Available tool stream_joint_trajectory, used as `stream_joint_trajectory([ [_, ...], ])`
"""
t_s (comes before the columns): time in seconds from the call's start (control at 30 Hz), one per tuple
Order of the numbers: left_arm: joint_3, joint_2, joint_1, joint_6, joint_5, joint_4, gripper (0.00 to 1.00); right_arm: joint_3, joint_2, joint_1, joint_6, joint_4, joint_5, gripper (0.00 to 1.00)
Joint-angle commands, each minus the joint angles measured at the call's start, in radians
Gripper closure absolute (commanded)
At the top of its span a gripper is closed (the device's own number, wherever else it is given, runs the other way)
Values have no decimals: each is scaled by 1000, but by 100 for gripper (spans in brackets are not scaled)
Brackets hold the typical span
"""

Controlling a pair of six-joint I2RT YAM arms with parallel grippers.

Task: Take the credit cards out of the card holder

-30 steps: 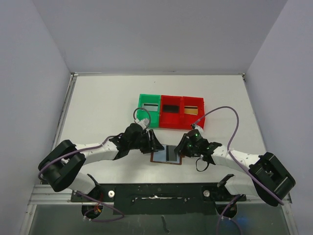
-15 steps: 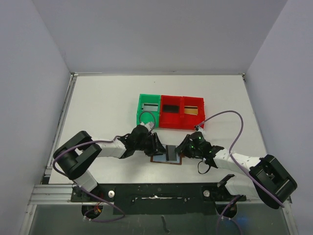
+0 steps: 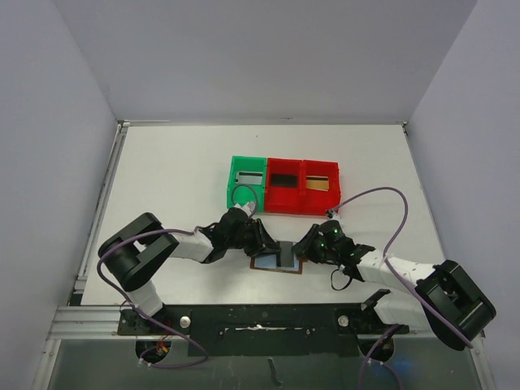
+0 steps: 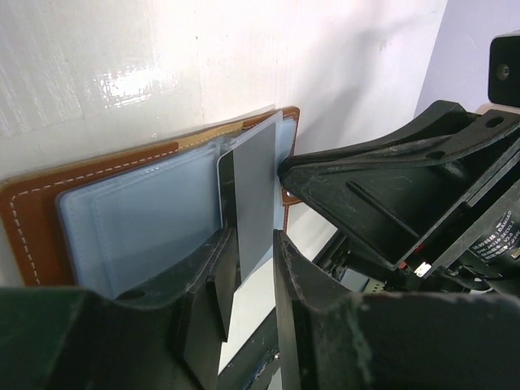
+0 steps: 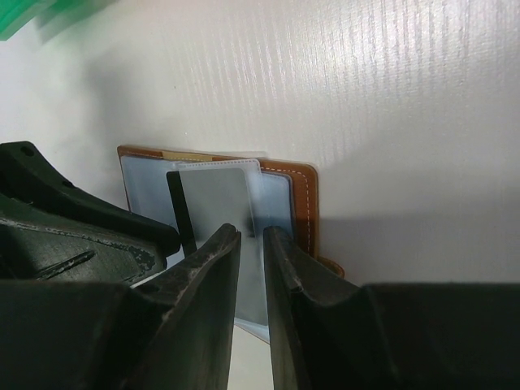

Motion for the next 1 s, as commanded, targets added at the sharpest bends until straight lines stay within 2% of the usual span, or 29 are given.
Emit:
stream_joint_trajectory([
  [0.0,-1,22,-9,-27,20,107,78,-39,4,-13,-19,-77,18,78],
  [0.27,-18,-1,-18,-25,-21,73,79,-46,-1,-20,-20,-71,8,78],
  [0.47,-9,-43,-18,7,-58,-14,75,-48,-3,-23,-18,-69,7,78],
  [0.73,32,-25,-21,44,-65,-83,72,-46,1,-26,-19,-61,0,78],
  [0.97,28,22,-31,25,-26,-14,76,-49,6,-26,-18,-52,-7,78],
])
